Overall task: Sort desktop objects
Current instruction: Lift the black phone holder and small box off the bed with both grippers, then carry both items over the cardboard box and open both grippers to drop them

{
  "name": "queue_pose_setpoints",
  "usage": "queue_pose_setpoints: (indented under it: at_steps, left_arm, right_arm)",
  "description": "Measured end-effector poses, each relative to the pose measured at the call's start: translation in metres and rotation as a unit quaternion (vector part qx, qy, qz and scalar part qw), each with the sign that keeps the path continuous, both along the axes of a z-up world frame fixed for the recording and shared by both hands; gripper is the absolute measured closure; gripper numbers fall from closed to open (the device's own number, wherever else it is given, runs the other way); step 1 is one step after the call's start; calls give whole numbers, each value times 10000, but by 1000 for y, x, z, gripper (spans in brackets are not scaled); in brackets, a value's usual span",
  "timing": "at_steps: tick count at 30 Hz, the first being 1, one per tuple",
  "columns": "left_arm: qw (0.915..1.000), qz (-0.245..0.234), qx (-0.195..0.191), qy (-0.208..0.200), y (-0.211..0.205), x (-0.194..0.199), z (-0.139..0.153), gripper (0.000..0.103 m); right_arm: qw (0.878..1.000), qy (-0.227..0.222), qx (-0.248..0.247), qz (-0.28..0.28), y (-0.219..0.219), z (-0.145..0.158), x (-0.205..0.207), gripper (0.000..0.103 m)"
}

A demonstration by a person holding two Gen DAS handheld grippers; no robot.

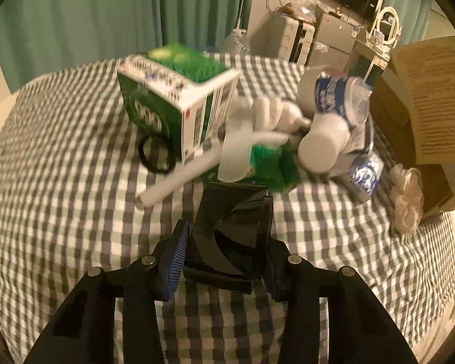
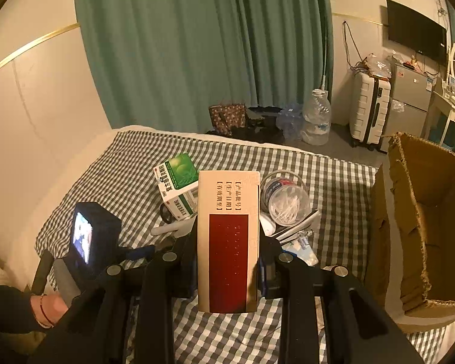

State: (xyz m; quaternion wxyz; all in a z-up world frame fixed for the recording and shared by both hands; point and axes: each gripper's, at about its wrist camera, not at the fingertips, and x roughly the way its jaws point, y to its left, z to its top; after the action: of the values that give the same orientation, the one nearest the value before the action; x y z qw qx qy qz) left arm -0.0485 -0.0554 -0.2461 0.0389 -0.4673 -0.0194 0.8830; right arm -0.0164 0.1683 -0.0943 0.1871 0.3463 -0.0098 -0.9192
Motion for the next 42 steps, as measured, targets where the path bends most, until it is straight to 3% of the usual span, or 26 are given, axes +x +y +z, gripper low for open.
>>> queue_pose_setpoints:
  at_steps: [10, 17, 26, 32, 37, 42]
  left_arm:
    - [9961, -236, -175, 829, 13, 1, 88, 59]
    - [9884, -360, -217, 1462, 23, -2, 168, 59]
    - [9795, -431, -86, 1964, 36, -6, 273, 59]
    - [9760, -340, 198, 2144, 55, -18, 336, 59]
    - [9699, -525, 132, 2372, 93, -30, 367, 59]
    - [9674, -743, 267, 2407, 134, -39, 372, 59]
  right_arm:
    - [9991, 378, 16, -195, 9, 45, 4, 75]
    - [9965, 751, 53, -363, 19, 88, 11, 75]
    - [9911, 1105, 277, -684, 40, 142, 16, 75]
    - [9872, 1224, 258, -994, 60, 182, 13, 75]
    - [9819, 1303, 332, -1332, 88, 205, 9, 75]
    - [9777, 1224, 428, -1651, 123, 211, 12, 75]
